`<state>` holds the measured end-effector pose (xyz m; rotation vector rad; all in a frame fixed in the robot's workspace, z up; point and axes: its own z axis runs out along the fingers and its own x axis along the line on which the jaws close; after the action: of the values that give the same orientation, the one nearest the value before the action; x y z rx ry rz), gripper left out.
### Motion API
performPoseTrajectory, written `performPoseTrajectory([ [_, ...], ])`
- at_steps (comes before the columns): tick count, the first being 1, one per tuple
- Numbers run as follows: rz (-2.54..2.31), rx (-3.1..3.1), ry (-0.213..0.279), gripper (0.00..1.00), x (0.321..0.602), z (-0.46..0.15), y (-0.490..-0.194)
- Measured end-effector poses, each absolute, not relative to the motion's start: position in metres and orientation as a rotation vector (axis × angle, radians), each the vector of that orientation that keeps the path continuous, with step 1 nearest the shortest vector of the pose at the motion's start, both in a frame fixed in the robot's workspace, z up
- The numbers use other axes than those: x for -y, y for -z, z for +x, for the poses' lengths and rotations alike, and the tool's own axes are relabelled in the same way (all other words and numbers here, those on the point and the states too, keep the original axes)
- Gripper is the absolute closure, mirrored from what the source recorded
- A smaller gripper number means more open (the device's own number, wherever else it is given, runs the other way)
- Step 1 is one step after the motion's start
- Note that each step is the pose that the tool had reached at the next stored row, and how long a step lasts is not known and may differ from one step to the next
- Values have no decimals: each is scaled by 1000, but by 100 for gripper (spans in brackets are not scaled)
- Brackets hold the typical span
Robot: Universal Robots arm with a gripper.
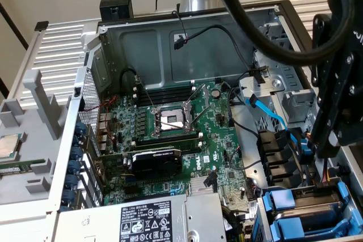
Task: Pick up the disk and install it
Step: 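Insert the first disk wire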
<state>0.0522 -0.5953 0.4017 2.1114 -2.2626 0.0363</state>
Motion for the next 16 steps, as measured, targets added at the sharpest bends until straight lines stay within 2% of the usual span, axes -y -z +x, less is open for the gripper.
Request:
performPoseTrajectory([
  [16, 2103, 2254, -55, 75, 587, 49, -402],
])
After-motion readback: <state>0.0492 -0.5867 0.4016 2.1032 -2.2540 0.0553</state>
